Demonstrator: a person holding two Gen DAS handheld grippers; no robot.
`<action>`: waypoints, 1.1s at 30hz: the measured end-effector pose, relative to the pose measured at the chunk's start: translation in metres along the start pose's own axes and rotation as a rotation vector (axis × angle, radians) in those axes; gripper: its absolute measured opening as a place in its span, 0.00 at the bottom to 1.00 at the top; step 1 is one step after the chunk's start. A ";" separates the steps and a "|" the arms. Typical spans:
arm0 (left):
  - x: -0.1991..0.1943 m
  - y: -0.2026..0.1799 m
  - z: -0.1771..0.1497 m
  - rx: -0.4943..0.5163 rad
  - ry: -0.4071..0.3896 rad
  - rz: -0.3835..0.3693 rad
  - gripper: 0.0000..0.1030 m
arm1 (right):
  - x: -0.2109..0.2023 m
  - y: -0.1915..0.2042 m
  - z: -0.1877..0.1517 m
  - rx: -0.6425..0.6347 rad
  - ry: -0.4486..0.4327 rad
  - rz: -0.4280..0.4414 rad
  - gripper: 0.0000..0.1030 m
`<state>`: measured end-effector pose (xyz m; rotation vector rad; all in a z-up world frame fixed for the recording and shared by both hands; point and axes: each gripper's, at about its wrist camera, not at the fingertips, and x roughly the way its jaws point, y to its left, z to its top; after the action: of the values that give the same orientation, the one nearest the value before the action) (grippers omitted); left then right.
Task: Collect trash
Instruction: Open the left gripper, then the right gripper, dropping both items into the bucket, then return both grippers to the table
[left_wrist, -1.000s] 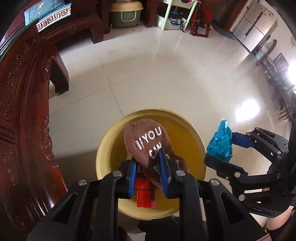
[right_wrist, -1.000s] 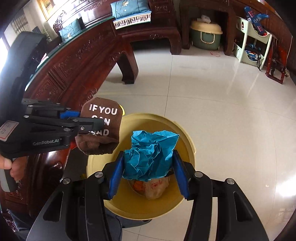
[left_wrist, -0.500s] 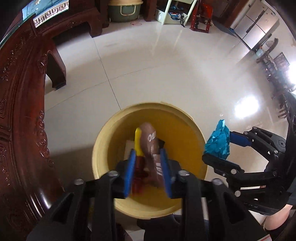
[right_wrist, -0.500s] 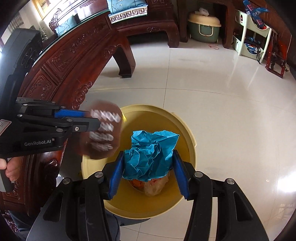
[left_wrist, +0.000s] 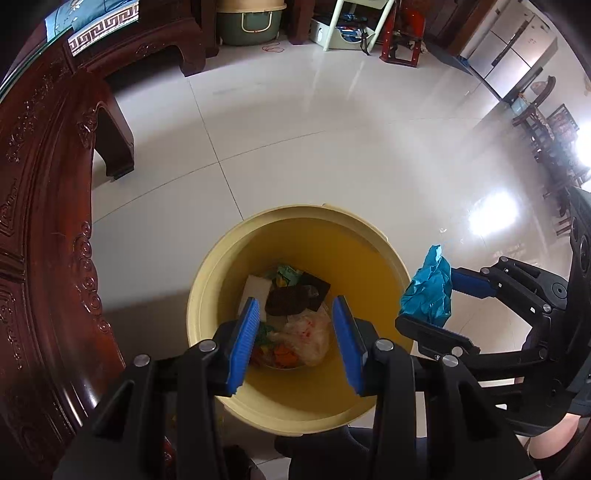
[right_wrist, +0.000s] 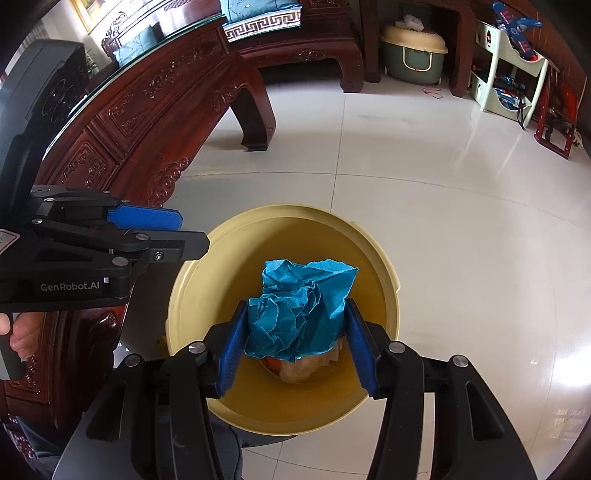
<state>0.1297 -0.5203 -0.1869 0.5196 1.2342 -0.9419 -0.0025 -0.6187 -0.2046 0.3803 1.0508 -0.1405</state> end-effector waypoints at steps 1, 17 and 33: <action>-0.001 0.000 0.000 -0.002 0.000 0.002 0.40 | 0.000 0.001 0.000 -0.004 0.001 0.000 0.49; -0.007 0.012 0.002 -0.027 -0.014 0.003 0.40 | -0.003 0.013 0.003 -0.043 -0.006 -0.004 0.67; -0.087 0.024 -0.030 -0.095 -0.177 -0.031 0.42 | -0.070 0.049 0.005 -0.110 -0.161 -0.127 0.84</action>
<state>0.1290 -0.4564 -0.1166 0.3356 1.1234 -0.9307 -0.0188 -0.5794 -0.1297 0.1992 0.9186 -0.2228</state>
